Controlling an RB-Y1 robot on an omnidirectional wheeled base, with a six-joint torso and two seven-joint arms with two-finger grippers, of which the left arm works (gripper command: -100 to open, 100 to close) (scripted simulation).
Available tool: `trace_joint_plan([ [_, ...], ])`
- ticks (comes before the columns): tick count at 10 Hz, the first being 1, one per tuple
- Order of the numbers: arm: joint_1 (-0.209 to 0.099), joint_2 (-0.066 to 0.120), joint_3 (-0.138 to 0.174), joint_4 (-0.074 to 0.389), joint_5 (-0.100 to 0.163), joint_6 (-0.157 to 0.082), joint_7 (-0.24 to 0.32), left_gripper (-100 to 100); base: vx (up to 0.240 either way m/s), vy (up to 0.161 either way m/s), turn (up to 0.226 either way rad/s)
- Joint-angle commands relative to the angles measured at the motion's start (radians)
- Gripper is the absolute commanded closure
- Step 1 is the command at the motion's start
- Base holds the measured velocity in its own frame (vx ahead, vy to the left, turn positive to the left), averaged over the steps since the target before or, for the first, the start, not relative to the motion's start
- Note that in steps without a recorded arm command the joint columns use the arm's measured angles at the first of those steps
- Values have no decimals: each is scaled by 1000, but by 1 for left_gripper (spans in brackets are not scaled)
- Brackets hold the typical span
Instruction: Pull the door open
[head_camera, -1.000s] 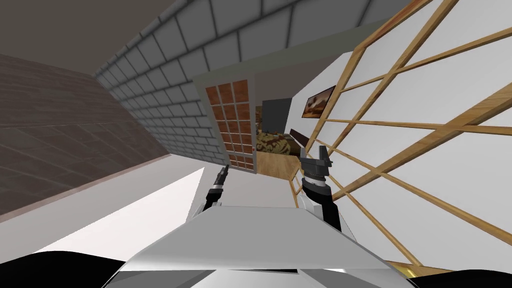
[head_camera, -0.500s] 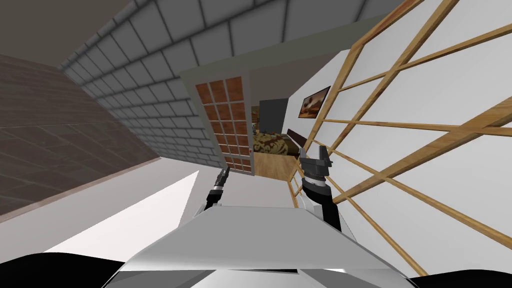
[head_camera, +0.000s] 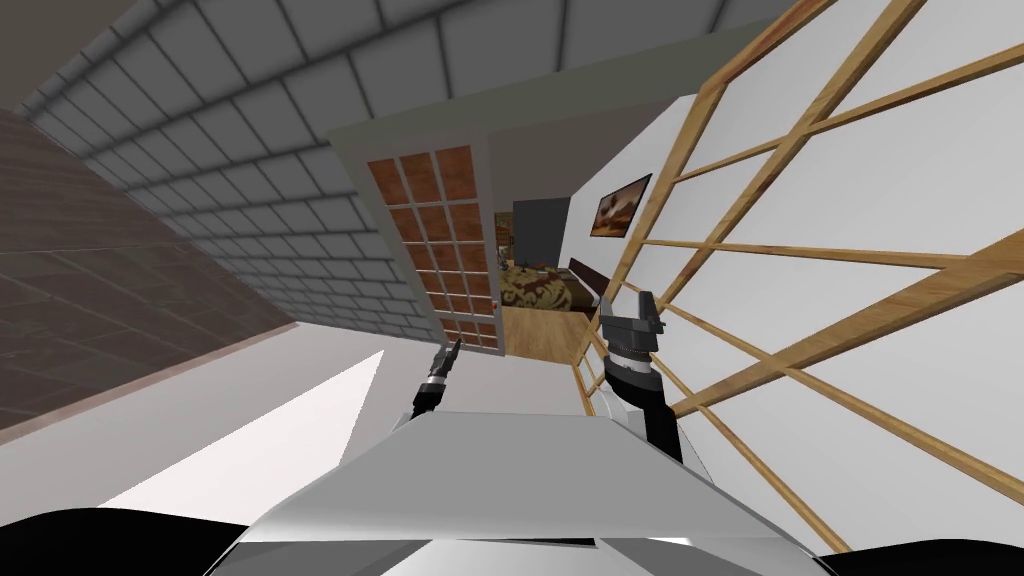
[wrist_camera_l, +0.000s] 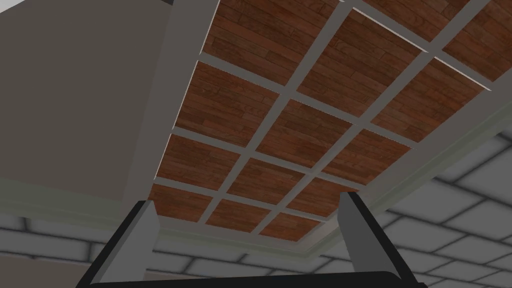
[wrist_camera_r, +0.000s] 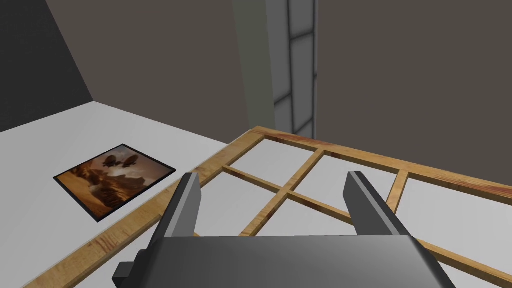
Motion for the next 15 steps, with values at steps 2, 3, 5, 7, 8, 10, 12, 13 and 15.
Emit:
trace_joint_plan([
  [2, -16, 3, 9, 57, -8, -13, -64, -100, 118, -32, -74],
  [3, -22, 4, 12, 78, -11, -19, -86, -100, 106, -25, -86],
  [5, -33, 6, 18, 120, -17, -30, -129, -100, 108, -22, -79],
  [7, -44, 8, 25, 161, -23, -41, -173, -100, 122, -11, -83],
  [8, -49, 9, 28, 181, -25, -47, -194, -100, 104, -8, -70],
  [10, -59, 10, 33, 219, -31, -57, -233, -100, 100, -22, -69],
  [12, -70, 12, 39, 257, -36, -67, -272, -100, 110, -14, -65],
  [13, -74, 12, 42, 275, -38, -72, -291, -100, 109, -8, -75],
  [15, -83, 13, 47, 307, -43, -80, -325, -100, 99, -8, -62],
])
